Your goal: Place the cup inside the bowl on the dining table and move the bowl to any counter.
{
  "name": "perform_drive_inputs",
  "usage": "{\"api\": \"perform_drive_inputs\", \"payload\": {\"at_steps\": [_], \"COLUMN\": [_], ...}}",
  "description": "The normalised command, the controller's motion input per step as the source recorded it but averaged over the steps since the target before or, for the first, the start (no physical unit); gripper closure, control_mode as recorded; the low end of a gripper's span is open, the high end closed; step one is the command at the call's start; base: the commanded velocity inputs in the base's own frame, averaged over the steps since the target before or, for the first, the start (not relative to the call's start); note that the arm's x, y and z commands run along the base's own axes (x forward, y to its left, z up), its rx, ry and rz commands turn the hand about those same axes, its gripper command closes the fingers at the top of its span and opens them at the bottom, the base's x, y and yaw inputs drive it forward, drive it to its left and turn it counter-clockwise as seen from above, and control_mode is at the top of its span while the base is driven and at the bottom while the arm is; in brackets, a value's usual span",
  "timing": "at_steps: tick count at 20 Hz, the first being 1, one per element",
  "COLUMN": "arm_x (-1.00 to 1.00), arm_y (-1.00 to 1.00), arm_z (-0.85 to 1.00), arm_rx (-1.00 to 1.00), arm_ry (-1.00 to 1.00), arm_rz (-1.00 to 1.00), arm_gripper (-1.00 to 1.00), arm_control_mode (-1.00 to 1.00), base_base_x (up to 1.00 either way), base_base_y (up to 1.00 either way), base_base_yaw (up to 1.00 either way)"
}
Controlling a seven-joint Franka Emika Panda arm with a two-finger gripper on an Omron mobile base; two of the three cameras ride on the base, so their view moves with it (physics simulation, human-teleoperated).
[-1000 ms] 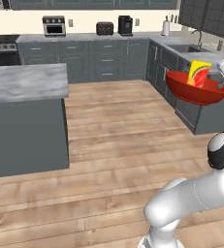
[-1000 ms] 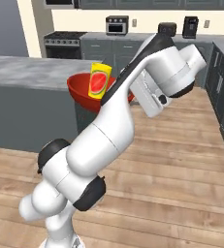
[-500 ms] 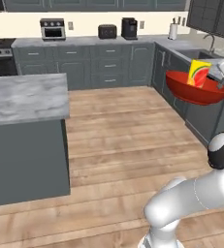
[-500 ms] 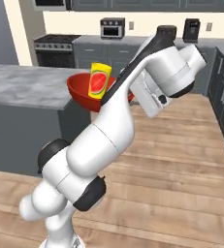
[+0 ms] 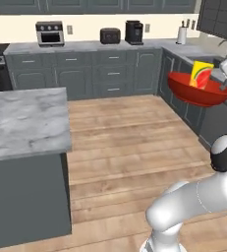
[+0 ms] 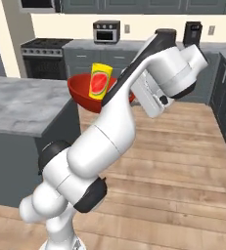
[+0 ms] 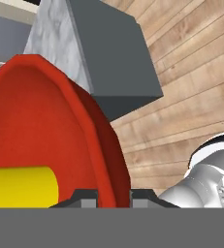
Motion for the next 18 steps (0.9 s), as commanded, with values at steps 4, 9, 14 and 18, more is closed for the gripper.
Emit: {"api": "perform_drive_inputs", "payload": {"at_steps": [4, 9, 14, 18], "arm_x": [0.0, 0.0, 0.0, 0.0], "arm_y": [0.0, 0.0, 0.0, 0.0], "arm_z": [0.0, 0.0, 0.0, 0.0], "arm_rx": [0.0, 0.0, 0.0, 0.0], "arm_ry": [0.0, 0.0, 0.0, 0.0], "arm_rz": [0.0, 0.0, 0.0, 0.0], "arm_gripper": [1.0, 1.0, 1.0, 1.0], "arm_control_mode": [1.0, 1.0, 1.0, 1.0], "base_base_x": [0.86, 0.46, 0.06, 0.0], "base_base_y": [0.13, 0.51, 0.75, 0.87], "base_base_yaw": [-0.07, -0.08, -0.05, -0.01]}}
